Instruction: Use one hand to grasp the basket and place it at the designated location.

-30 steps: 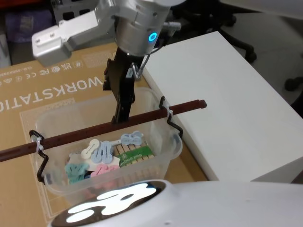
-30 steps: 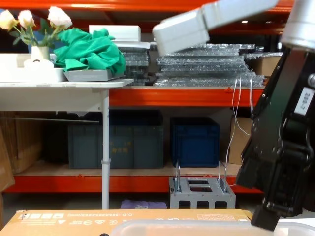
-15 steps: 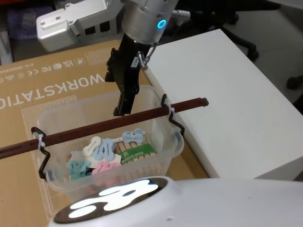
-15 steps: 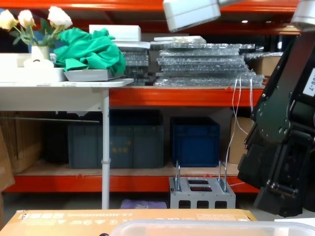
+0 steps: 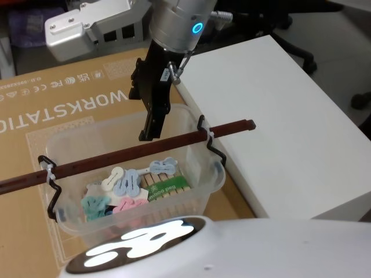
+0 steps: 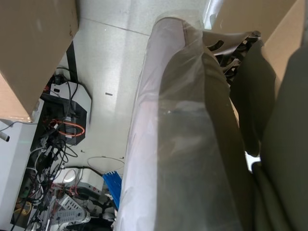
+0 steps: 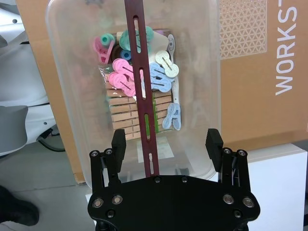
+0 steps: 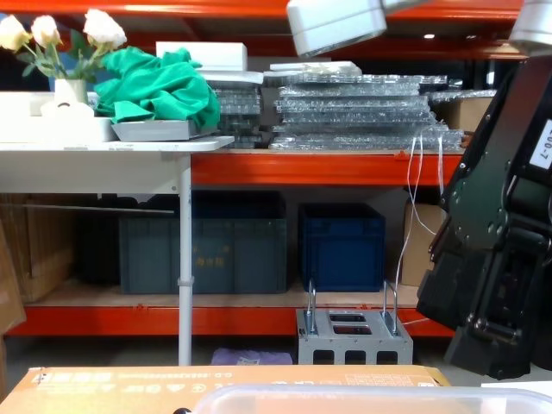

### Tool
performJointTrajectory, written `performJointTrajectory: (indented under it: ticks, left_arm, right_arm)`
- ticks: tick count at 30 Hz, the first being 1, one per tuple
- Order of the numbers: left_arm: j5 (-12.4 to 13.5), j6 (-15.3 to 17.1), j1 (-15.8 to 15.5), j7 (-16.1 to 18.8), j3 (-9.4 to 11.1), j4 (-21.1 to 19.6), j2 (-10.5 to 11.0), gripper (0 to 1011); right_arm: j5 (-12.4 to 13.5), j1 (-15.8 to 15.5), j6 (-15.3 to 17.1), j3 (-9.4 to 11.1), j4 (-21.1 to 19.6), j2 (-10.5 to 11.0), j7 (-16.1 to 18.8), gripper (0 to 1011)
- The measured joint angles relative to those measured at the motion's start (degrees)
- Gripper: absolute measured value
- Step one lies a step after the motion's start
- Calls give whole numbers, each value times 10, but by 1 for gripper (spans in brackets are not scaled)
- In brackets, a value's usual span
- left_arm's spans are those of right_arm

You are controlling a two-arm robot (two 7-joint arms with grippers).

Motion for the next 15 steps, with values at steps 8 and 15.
performJointTrajectory:
  ticks: [8, 15]
  left_arm:
    - [0, 0, 0, 0, 0, 0, 0, 0]
    - [0, 0, 0, 0, 0, 0, 0, 0]
  right_arm:
    - [2, 0, 0, 1, 6, -3, 2, 1001]
    - [1, -2, -1, -2, 7, -8, 4, 1001]
